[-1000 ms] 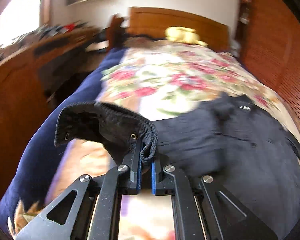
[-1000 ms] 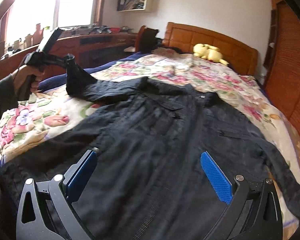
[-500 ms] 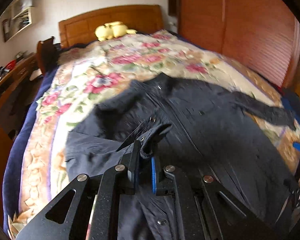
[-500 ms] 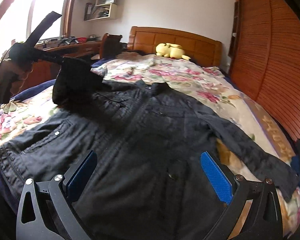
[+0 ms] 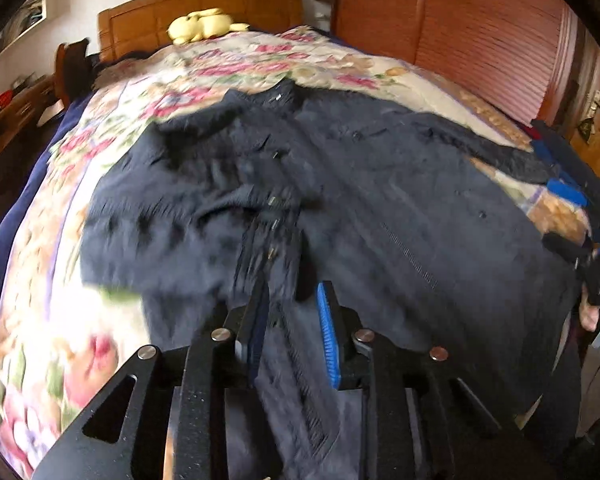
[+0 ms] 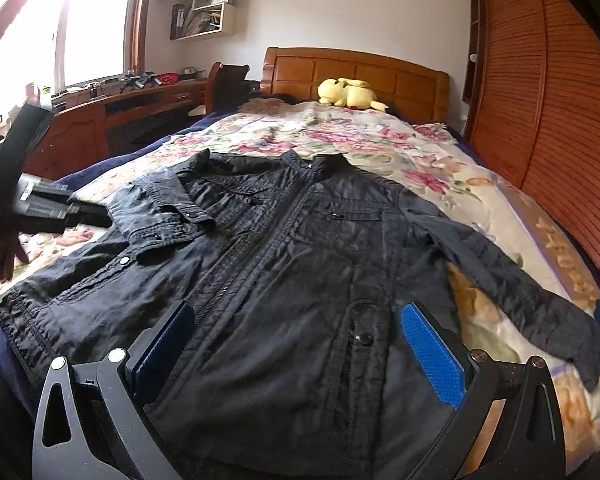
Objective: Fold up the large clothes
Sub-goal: 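Lift the sleeve with the left tool, fold it across the jacket body, release, then move the right tool toward the folded sleeve's buttoned cuff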
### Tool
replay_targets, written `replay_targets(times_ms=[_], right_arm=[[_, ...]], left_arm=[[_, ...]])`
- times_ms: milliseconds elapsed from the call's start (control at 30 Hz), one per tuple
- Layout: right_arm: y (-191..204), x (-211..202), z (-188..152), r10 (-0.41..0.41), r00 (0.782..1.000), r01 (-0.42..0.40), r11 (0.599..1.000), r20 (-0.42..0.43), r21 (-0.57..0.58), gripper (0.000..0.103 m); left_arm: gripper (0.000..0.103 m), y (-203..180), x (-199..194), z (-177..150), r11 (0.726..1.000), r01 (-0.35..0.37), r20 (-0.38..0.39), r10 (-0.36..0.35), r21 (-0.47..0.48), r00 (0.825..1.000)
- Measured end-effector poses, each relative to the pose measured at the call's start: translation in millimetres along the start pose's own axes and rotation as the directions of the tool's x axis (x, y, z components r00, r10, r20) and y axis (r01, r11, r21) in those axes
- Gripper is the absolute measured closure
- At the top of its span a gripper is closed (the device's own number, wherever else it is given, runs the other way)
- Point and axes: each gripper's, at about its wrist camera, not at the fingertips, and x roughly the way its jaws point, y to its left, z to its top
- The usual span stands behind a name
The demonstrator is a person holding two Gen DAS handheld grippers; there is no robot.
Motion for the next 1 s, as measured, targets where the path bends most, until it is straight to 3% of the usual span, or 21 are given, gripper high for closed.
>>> replay_targets(times_ms=[100,300,767,1000], right_arm=[[2,6,4,0.016,1.000,-0.016,1.000,-0.007,-0.008,0.000],[14,18,12,0.039,0.999,-0.040,0.999,-0.017,-0.037,0.000],[56,49,24,0.085,0.995,-0.092,0.986,-0.056,-0.136,0.000],[61,56,25,0.086,0.994,-0.097,0.982,-0.073,-0.165,0.000]], left_arm=[[0.077,4,-3,-23,0.997,-0.070,-0.012,0.070,0.021,0.997],[0.076,26,-8,-57,0.991,-0.135,-0.048,0.134,-0.022,0.990],[0.076,94,-7,-88,0.958,-0.189,-0.103,0.170,-0.214,0.980],[0.076,99,9,-102,0.967,-0.127,-0.133,0.099,-0.221,0.986]])
